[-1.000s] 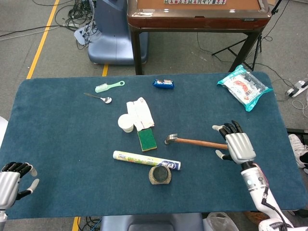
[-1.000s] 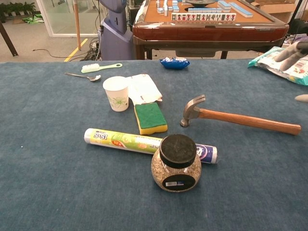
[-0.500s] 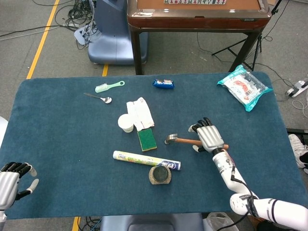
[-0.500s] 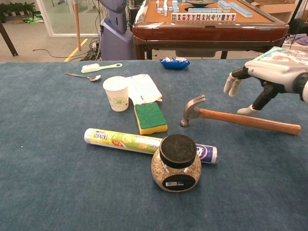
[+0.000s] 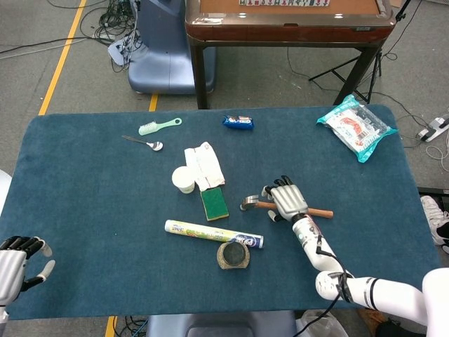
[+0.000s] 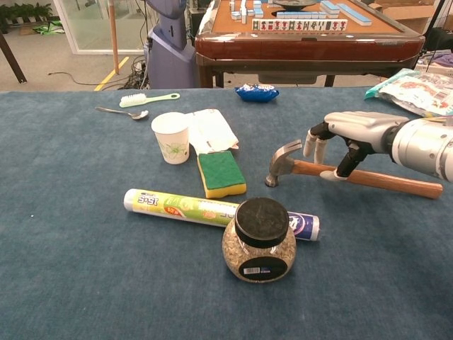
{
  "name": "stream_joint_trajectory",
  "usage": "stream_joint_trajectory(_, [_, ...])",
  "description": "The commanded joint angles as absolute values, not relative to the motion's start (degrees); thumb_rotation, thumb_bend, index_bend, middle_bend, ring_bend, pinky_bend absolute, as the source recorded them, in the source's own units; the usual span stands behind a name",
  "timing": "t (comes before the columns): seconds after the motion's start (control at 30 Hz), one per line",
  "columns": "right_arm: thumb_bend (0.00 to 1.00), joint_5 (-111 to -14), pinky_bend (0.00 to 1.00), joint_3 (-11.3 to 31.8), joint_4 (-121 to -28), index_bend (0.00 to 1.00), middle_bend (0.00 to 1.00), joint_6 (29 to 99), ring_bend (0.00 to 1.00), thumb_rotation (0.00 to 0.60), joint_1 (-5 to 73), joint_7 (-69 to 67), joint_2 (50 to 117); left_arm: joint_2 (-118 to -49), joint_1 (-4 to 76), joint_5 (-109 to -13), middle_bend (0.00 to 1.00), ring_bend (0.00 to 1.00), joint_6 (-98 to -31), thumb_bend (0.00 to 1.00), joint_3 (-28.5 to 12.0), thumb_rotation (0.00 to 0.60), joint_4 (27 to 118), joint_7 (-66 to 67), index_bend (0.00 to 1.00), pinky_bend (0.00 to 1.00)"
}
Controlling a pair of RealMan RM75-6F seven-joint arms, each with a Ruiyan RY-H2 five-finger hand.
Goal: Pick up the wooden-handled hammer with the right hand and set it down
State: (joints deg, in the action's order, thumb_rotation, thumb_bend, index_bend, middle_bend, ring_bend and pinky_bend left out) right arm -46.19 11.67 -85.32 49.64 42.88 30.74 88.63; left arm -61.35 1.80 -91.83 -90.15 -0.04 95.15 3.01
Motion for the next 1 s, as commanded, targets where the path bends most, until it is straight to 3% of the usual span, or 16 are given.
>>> stream_joint_trajectory(0.03, [0.37, -45.21, 0.07, 11.23, -85.08, 0.35, 0.39, 49.35, 0.14, 0.6, 43.52, 31.0, 88.85, -61.35, 1.81, -91.83, 0.5, 0.38, -90.15, 0.25, -0.05, 0.6, 95.11, 2.98, 0.56, 0.28])
stream_joint_trajectory(0.4, [0.47, -42.5, 0.07, 9.76, -84.58, 0.37, 0.42, 49.0, 0.17, 0.6, 44.92, 30.88, 88.68, -61.41, 1.86, -91.78, 0.5, 0.38, -89.95, 0.25, -0.03, 0.6, 95.04, 3.16, 0.56, 0.28])
stream_joint_trajectory(1.0, [0.52, -41.9, 0.07, 8.02, -83.14, 0.41, 0.46, 48.1, 0.2, 0.6, 46.17, 28.82, 89.08, -61.55, 1.95, -91.29, 0.5, 0.38, -89.71, 0.25, -0.23, 0.6, 94.99, 3.51, 0.56, 0.28])
